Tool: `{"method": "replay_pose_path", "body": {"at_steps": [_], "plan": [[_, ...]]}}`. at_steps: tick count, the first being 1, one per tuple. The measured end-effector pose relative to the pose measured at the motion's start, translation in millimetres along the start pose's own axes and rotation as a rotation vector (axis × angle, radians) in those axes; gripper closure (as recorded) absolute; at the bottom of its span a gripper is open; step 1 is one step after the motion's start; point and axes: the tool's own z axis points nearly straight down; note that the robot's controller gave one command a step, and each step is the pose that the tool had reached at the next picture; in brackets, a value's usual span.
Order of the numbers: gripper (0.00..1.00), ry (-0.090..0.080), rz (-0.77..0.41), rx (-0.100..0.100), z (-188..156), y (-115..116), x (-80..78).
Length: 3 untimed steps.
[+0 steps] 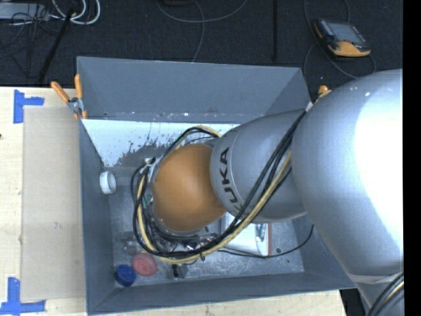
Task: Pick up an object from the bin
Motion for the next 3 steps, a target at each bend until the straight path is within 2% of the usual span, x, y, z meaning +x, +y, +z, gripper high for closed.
{"method": "replay_pose_path", "body": {"at_steps": [1,2,3], "plan": [[1.0,-0.006,0.0,0.003,-4,-1,-1.7],[1.0,-0.015,-0.039,0.01,-123,-33,-14.3],[1.0,-0.017,0.021,0.01,-227,-36,-18.5]]}}
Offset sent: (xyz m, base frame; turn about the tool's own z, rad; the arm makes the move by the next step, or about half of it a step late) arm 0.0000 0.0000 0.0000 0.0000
